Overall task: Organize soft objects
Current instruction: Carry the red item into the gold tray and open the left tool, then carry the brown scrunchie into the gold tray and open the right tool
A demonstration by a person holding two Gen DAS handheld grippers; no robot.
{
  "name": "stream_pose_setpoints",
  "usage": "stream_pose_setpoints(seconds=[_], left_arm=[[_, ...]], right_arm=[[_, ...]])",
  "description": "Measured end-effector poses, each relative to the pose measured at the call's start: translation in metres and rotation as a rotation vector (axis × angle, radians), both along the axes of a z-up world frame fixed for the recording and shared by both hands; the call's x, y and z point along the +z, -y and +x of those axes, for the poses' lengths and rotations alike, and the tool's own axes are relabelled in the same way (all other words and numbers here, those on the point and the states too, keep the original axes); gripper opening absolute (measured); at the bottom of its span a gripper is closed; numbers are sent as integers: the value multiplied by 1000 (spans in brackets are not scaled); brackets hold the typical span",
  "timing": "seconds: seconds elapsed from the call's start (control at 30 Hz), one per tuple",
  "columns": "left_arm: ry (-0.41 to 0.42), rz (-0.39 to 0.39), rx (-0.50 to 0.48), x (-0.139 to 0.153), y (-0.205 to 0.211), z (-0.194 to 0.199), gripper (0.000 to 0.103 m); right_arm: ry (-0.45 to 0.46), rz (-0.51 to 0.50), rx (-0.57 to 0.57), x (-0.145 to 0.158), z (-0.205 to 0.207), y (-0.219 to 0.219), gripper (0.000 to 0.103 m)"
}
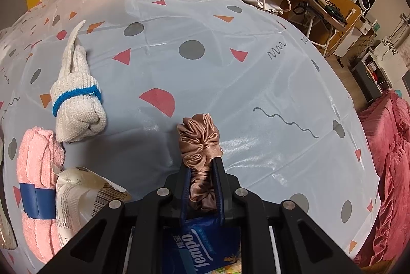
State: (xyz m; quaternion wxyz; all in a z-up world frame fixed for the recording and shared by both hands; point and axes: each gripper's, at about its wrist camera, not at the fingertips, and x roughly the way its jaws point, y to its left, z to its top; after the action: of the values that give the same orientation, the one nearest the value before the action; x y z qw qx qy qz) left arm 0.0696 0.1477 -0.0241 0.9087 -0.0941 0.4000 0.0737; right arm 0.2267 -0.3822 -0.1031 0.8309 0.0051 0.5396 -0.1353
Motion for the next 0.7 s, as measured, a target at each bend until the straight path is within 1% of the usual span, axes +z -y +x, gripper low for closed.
stream_pose_setpoints(seconds=[0.07, 0.2, 0.33, 0.43, 0.57, 0.7], left_arm=[[15, 16, -16, 4, 6, -8, 61], [42, 37, -42, 12, 15, -20, 66], [56, 56, -66, 17, 22, -26, 66], [50, 41, -78, 17, 24, -28, 67], [48, 36, -79, 16, 24, -28, 67], [43, 27, -76, 13, 23, -29, 68]], right_arm=[[2, 9, -5, 1, 0, 2, 15], [8, 35, -14, 2, 2, 7, 14], [25, 73, 8, 5, 3, 5, 14], [48, 86, 23, 11, 3, 1, 12], [119, 132, 49, 32, -4, -6, 12], [178, 142, 104, 55, -14, -23, 12]])
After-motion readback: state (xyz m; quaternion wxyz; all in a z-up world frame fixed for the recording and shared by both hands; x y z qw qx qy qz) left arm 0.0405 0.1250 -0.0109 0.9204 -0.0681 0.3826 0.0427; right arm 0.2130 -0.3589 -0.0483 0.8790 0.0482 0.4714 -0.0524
